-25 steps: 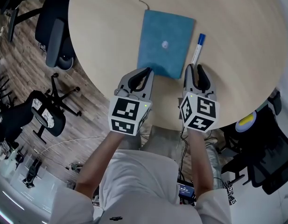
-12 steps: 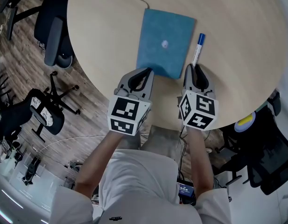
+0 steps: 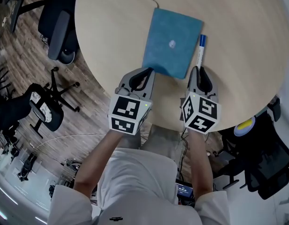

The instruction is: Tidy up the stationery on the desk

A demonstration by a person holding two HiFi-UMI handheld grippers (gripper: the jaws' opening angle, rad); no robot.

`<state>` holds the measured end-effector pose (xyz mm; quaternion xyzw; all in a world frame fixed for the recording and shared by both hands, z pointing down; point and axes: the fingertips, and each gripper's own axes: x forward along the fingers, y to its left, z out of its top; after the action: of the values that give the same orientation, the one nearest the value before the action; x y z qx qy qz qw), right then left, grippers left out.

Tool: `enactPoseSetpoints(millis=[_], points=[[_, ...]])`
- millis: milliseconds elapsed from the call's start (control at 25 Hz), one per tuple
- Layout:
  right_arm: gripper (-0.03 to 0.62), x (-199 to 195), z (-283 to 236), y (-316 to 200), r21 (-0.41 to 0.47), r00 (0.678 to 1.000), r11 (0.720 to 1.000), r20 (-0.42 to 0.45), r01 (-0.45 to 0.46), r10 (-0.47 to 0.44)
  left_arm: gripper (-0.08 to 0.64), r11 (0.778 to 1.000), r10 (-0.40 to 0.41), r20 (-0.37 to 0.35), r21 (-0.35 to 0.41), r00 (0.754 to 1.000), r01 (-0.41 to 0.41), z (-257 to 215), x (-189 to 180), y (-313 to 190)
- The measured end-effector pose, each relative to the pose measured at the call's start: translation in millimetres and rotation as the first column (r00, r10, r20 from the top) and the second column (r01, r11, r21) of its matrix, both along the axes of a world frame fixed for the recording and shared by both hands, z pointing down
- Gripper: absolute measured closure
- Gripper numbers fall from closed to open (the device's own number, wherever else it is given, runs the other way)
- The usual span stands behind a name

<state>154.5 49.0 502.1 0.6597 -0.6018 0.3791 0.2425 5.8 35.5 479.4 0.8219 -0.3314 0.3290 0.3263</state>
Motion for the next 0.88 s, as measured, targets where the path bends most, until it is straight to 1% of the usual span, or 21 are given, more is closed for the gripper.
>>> enactPoseSetpoints(millis=[120, 240, 440, 640, 880], points=[[0.502, -7, -17, -1, 0.025, 0.999, 1.000, 0.032, 0.001, -0.002, 0.535, 1.000, -0.001, 0.001, 0.007, 1.000, 0.001, -5, -2, -3], [0.502, -18, -34, -3, 0.044, 0.999, 0.999, 0.043, 0.021, -0.023, 0.535, 1.000, -0.007, -0.004, 0.006, 1.000, 0.007, -10, -4, -5], [0.502, -39, -38, -6, 0.043, 0.996, 0.998, 0.075, 0.034, -0.037, 0.534, 1.000, -0.023, -0.019, 0.012, 1.000, 0.024, -15, -11, -15], [0.502, -70, -39, -13, 0.039, 0.993, 0.998, 0.106, 0.050, -0.054, 0.534, 0.999, -0.042, -0.019, 0.018, 0.999, 0.043, -17, -31, -24], [0.502, -113, -34, -23, 0.037, 0.987, 0.997, 0.141, 0.070, -0.075, 0.534, 0.996, -0.084, -0.018, 0.017, 0.996, 0.084, -12, -62, -32]])
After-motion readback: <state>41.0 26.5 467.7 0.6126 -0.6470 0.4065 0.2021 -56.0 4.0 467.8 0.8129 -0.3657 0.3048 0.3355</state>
